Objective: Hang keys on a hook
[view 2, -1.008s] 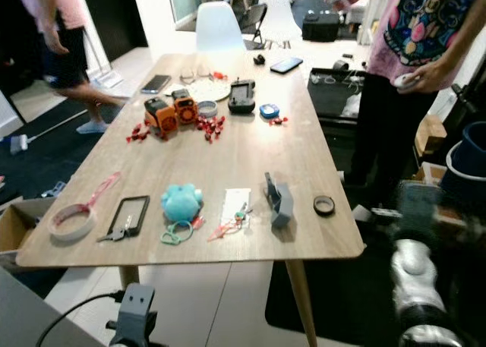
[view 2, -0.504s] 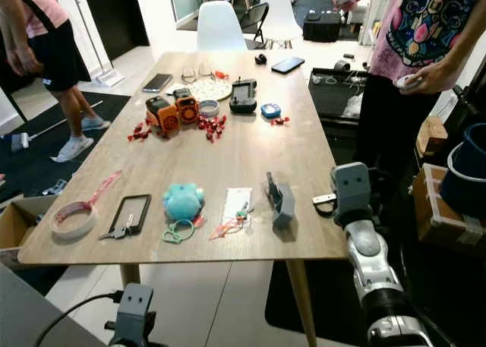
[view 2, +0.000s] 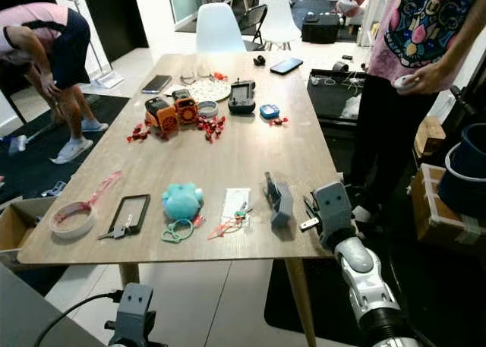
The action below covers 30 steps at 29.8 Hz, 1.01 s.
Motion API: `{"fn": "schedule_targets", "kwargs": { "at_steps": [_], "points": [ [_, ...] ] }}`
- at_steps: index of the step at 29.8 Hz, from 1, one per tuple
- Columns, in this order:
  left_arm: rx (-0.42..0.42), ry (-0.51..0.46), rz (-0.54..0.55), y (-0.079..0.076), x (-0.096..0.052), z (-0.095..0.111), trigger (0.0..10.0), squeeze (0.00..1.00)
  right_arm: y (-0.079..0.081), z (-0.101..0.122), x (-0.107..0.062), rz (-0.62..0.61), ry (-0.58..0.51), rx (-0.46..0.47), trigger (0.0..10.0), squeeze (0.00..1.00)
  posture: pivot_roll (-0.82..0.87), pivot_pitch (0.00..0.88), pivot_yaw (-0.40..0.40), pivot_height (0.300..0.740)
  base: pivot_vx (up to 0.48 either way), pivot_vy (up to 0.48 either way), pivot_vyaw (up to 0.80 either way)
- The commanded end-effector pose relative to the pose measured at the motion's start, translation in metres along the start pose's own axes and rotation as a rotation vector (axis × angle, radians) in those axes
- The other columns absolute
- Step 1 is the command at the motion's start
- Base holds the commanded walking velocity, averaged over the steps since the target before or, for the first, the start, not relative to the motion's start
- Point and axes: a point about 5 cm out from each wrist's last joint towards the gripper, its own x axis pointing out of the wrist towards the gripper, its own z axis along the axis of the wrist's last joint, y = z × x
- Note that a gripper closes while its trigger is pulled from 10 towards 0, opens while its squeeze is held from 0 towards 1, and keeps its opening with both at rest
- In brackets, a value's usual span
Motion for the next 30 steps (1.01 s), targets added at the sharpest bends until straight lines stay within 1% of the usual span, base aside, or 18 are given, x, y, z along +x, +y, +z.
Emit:
{"fn": "schedule_targets", "kwargs": {
  "at_steps": [1, 3, 4, 5, 6, 8, 10, 13, 15, 17, 19, 20, 21, 22, 24, 25, 28, 30],
  "points": [
    [-0.002, 0.0, 0.001, 0.001, 0.0, 0.001, 10.0, 0.01, 0.011, -0.003, -0.001, 0.057, 0.015, 0.013, 10.0, 1.0, 0.01, 0.035, 0.026, 0.74, 0.0, 0.0, 0.0],
    [-0.002, -0.001, 0.001, 0.001, 0.0, 0.001, 10.0, 0.0, 0.014, -0.003, -0.003, 0.071, 0.017, -0.001, 10.0, 1.0, 0.01, 0.034, 0.026, 0.74, 0.0, 0.0, 0.0],
    [-0.003, -0.001, 0.001, 0.001, 0.0, 0.001, 10.0, 0.01, 0.013, -0.003, -0.004, 0.071, 0.022, -0.019, 10.0, 0.68, 0.01, 0.034, 0.026, 0.74, 0.0, 0.0, 0.0],
    [-0.003, -0.001, 0.001, 0.001, 0.0, 0.001, 10.0, 0.01, 0.013, -0.003, -0.004, 0.071, 0.022, -0.019, 10.0, 0.68, 0.01, 0.034, 0.026, 0.74, 0.0, 0.0, 0.0],
    [-0.003, 0.0, 0.001, 0.001, 0.0, 0.001, 10.0, 0.01, 0.01, -0.004, -0.005, 0.048, 0.025, -0.03, 10.0, 0.0, 0.01, 0.034, 0.026, 0.74, 0.0, 0.0, 0.0],
    [-0.002, 0.003, -0.002, 0.0, 0.0, 0.0, 10.0, 0.01, 0.004, -0.007, -0.008, -0.003, 0.046, -0.043, 10.0, 0.0, 0.01, 0.036, 0.028, 0.74, 0.0, 0.0, 0.0],
    [-0.002, 0.004, -0.003, 0.0, 0.0, 0.0, 10.0, 0.01, 0.002, -0.008, -0.009, -0.02, 0.058, -0.041, 10.0, 0.0, 0.01, 0.036, 0.028, 0.74, 0.0, 0.0, 0.0],
    [-0.002, 0.004, -0.005, 0.0, 0.0, 0.0, 10.0, 0.01, 0.001, -0.011, -0.011, -0.033, 0.082, -0.033, 10.0, 0.0, 0.01, 0.037, 0.028, 0.74, 0.0, 0.0, 0.0],
    [-0.004, 0.003, -0.007, -0.001, 0.0, 0.0, 10.0, 0.01, 0.002, -0.013, -0.014, -0.032, 0.1, -0.01, 10.0, 0.0, 0.01, 0.039, 0.026, 0.74, 0.0, 0.0, 0.0],
    [-0.006, 0.002, -0.009, -0.002, 0.0, 0.0, 10.0, 0.01, 0.003, -0.013, -0.016, -0.05, 0.098, 0.009, 10.0, 0.0, 0.01, 0.039, 0.025, 0.74, 0.0, 0.0, 0.0],
    [-0.006, 0.003, -0.009, -0.002, 0.0, 0.0, 10.0, 0.01, -0.001, -0.013, -0.018, -0.094, 0.099, 0.006, 10.0, 0.0, 0.01, 0.039, 0.026, 0.74, 0.0, 0.0, 0.0],
    [-0.006, 0.003, -0.009, -0.002, 0.0, 0.0, 10.0, 0.01, -0.001, -0.013, -0.018, -0.094, 0.099, 0.006, 10.0, 0.0, 0.01, 0.039, 0.026, 0.74, 0.0, 0.0, 0.0],
    [-0.004, 0.005, -0.011, -0.002, 0.0, -0.001, 10.0, 0.01, -0.009, -0.017, -0.021, -0.172, 0.114, -0.004, 10.0, 0.0, 0.01, 0.042, 0.03, 0.74, 0.0, 0.0, 0.0],
    [-0.004, 0.005, -0.011, -0.002, 0.0, -0.001, 10.0, 0.01, -0.009, -0.017, -0.021, -0.172, 0.114, -0.004, 10.0, 0.0, 0.01, 0.042, 0.03, 0.74, 0.0, 0.0, 0.0],
    [-0.003, 0.006, -0.013, -0.002, 0.0, -0.001, 10.0, 0.01, -0.017, -0.02, -0.023, -0.239, 0.128, -0.007, 10.0, 0.0, 0.01, 0.042, 0.03, 0.74, 0.0, 0.0, 0.0],
    [-0.003, 0.006, -0.013, -0.002, 0.0, -0.001, 10.0, 0.01, -0.017, -0.02, -0.023, -0.239, 0.128, -0.007, 10.0, 0.0, 0.01, 0.042, 0.03, 0.74, 0.0, 0.0, 0.0],
    [-0.002, 0.006, -0.014, -0.002, 0.0, -0.001, 10.0, 0.01, -0.023, -0.021, -0.024, -0.291, 0.141, -0.002, 10.0, 0.0, 0.01, 0.041, 0.029, 0.74, 0.0, 0.0, 0.0],
    [-0.001, 0.006, -0.015, -0.002, 0.001, 0.0, 10.0, 0.01, -0.031, -0.022, -0.025, -0.367, 0.153, 0.025, 10.0, 0.0, 0.01, 0.039, 0.033, 0.74, 0.0, 0.0, 0.0]
  ]
}}
